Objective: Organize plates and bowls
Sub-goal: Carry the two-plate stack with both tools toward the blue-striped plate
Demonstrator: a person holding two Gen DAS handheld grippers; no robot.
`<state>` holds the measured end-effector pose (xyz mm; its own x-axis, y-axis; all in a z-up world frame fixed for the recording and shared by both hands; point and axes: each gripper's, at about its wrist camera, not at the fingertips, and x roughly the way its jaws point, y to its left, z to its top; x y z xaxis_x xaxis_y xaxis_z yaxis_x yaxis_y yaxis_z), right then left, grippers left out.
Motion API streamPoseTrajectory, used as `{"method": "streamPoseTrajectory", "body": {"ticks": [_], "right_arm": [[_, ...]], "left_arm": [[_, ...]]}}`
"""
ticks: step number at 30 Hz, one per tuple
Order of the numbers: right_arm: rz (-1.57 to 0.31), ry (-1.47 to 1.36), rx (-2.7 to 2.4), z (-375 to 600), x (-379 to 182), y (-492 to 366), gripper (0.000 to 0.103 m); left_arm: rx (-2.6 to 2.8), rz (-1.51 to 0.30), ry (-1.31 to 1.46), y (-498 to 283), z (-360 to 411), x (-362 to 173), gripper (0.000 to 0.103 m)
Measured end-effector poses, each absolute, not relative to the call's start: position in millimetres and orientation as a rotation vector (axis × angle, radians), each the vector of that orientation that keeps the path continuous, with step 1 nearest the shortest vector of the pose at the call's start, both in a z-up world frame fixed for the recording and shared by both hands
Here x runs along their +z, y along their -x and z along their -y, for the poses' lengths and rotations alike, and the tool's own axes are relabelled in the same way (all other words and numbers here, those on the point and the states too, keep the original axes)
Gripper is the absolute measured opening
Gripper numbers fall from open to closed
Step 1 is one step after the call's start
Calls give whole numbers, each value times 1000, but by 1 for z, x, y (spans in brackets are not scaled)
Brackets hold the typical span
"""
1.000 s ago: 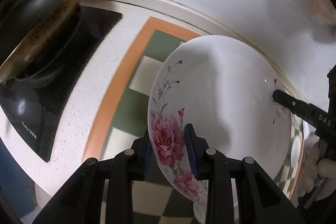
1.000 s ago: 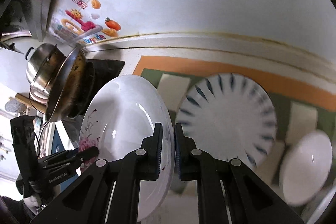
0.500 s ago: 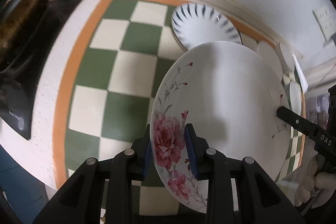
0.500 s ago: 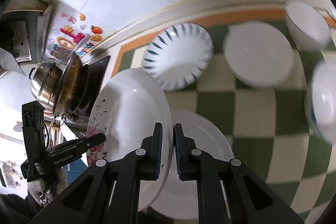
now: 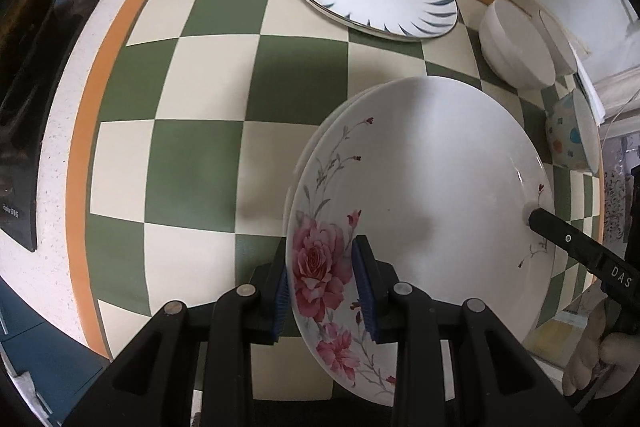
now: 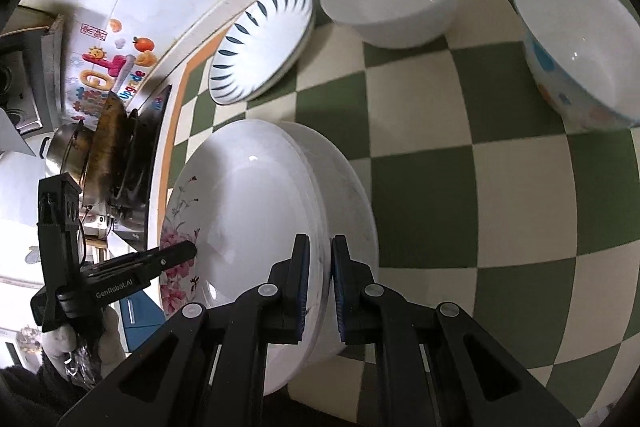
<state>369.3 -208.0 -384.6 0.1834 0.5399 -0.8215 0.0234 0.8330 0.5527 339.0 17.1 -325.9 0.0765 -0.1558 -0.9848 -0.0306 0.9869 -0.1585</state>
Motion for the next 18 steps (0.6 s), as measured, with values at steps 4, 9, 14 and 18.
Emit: {"method": "streamPoseTrajectory", "body": {"ticks": [4, 9, 14, 18], "right_arm": [[-1362, -510, 387, 212, -392, -368, 13], [-1362, -534, 393, 217, -396, -369, 13], [-1373, -530, 374, 219, -395, -372, 13], [-1389, -514, 351, 221, -395, -373, 13]], "left_arm": [[-91, -1501, 137, -338, -9, -328, 27], [-85, -1509, 148, -339, -8, -331, 28], [-98, -1529, 148, -338, -12, -333, 27], [-98, -1542, 121, -338, -8, -335, 27]]}}
